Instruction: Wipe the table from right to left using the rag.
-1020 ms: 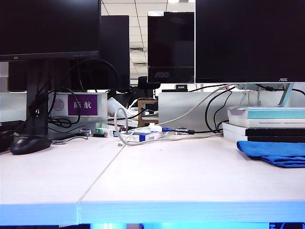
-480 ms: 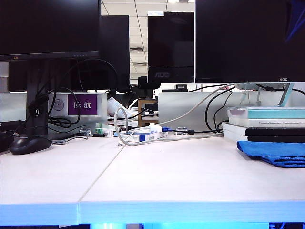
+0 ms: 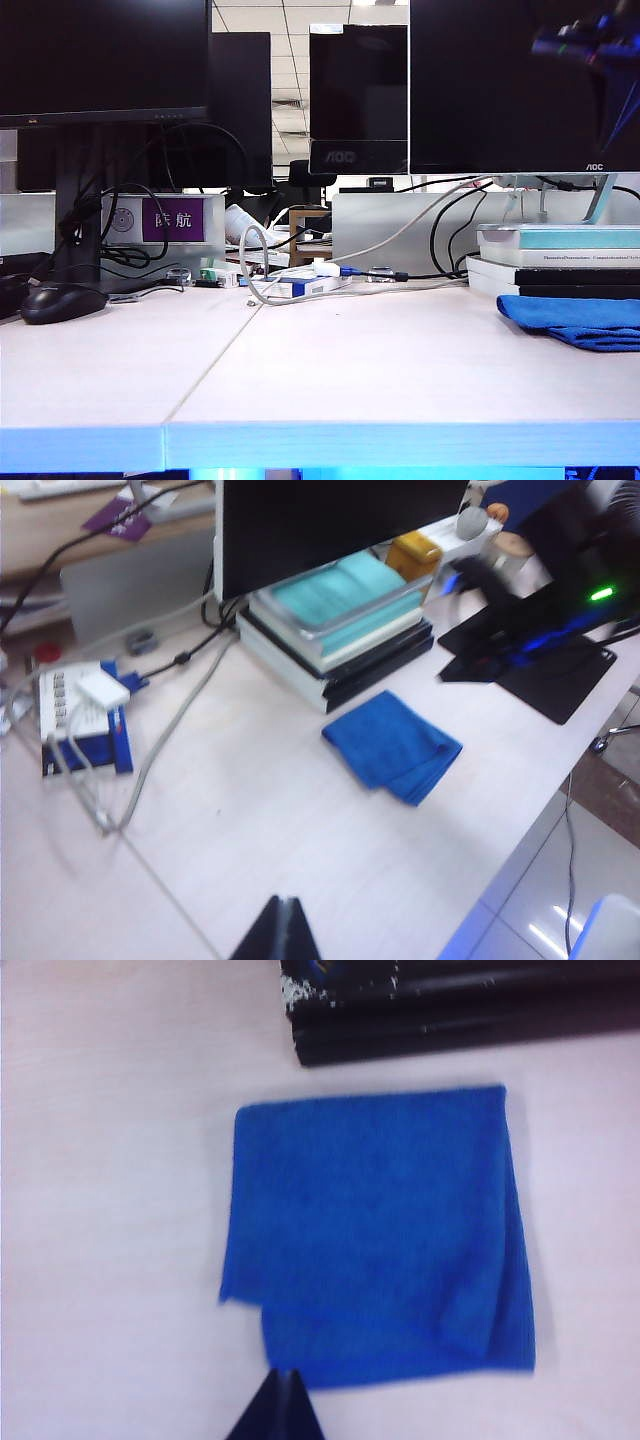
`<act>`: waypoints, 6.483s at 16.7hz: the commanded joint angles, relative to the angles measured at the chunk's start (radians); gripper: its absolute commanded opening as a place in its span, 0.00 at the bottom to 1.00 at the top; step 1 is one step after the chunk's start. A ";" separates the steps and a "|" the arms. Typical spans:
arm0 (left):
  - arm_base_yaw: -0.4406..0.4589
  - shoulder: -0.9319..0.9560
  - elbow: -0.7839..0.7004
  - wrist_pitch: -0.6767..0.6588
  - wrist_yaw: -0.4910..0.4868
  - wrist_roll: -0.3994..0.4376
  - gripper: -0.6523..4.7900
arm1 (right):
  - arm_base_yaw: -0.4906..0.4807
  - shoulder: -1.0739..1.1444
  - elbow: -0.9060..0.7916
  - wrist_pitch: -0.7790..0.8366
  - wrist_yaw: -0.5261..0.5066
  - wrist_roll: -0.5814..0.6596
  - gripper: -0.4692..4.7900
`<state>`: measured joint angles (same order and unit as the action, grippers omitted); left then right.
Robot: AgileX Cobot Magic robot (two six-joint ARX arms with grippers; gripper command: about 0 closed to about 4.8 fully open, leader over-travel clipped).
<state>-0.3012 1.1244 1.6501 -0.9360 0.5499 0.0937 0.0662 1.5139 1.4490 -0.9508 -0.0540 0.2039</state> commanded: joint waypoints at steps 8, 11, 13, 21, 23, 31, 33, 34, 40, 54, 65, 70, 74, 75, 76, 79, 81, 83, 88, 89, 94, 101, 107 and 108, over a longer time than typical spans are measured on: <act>0.000 -0.002 0.014 0.033 0.015 0.000 0.11 | 0.005 0.340 0.003 0.057 0.056 -0.123 0.42; 0.000 -0.002 0.014 0.032 0.015 0.000 0.11 | 0.005 0.396 0.003 0.103 0.062 -0.127 0.41; 0.000 -0.002 0.014 0.033 0.015 0.000 0.11 | 0.005 0.401 0.003 0.142 0.099 -0.130 0.41; 0.000 0.005 0.014 0.033 0.014 0.001 0.11 | -0.010 0.489 0.003 0.161 0.107 -0.160 0.28; 0.000 0.006 0.014 0.033 0.014 0.003 0.11 | -0.008 0.490 0.003 0.100 0.107 -0.161 0.08; 0.000 0.006 0.014 0.033 0.015 0.003 0.11 | 0.015 0.488 0.003 -0.145 0.087 -0.160 0.08; 0.000 0.006 0.014 0.033 0.015 0.003 0.11 | 0.055 0.488 0.002 -0.142 0.047 -0.151 0.08; 0.000 0.006 0.014 0.033 0.015 0.003 0.11 | 0.091 0.488 0.002 -0.137 0.047 -0.151 0.08; 0.000 0.006 0.014 0.032 0.015 0.003 0.11 | 0.257 0.488 0.002 -0.075 -0.026 -0.121 0.08; 0.000 0.006 0.014 0.024 0.015 0.003 0.11 | 0.493 0.490 0.003 0.068 -0.109 -0.053 0.08; 0.000 0.006 0.014 0.001 0.015 0.003 0.11 | 0.621 0.569 0.108 0.125 -0.183 -0.014 0.08; 0.000 0.004 0.014 -0.028 0.015 0.003 0.11 | 0.690 0.694 0.348 0.067 -0.166 -0.023 0.08; 0.000 0.002 0.014 -0.029 0.015 0.003 0.11 | 0.734 0.793 0.525 -0.030 -0.098 -0.086 0.08; 0.000 0.002 0.014 -0.029 0.015 0.003 0.11 | 0.745 0.815 0.560 -0.038 -0.097 -0.089 0.08; 0.000 0.002 0.014 -0.031 0.015 0.003 0.11 | 0.752 0.829 0.583 -0.041 -0.092 -0.090 0.08; 0.000 0.002 0.014 -0.037 0.015 0.003 0.11 | 0.782 0.856 0.610 -0.034 -0.050 -0.104 0.08; 0.000 0.002 0.014 -0.037 0.015 0.003 0.11 | 0.796 0.875 0.625 -0.041 -0.049 -0.105 0.08; 0.000 0.002 0.014 -0.038 0.015 0.003 0.11 | 0.810 0.903 0.684 -0.048 -0.058 -0.106 0.08; 0.000 0.002 0.014 -0.043 0.015 0.003 0.11 | 0.834 0.940 0.748 -0.011 -0.082 -0.105 0.08; 0.000 0.002 0.014 -0.045 0.015 0.003 0.11 | 0.846 0.954 0.765 -0.010 -0.080 -0.105 0.08; 0.000 0.002 0.014 -0.047 0.015 0.004 0.11 | 0.892 1.027 0.872 0.000 -0.082 -0.099 0.08; 0.000 0.002 0.014 -0.077 0.015 0.004 0.11 | 0.940 1.093 0.982 0.047 -0.079 -0.091 0.08; 0.000 0.001 0.014 -0.079 0.014 0.005 0.11 | 0.961 1.107 0.987 0.084 -0.109 -0.076 0.08; 0.000 0.001 0.014 -0.080 0.014 0.005 0.11 | 0.970 1.113 0.987 0.098 -0.109 -0.073 0.08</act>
<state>-0.3023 1.1294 1.6592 -1.0183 0.5598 0.0940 1.0210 2.6122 2.4382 -0.8600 -0.1432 0.1234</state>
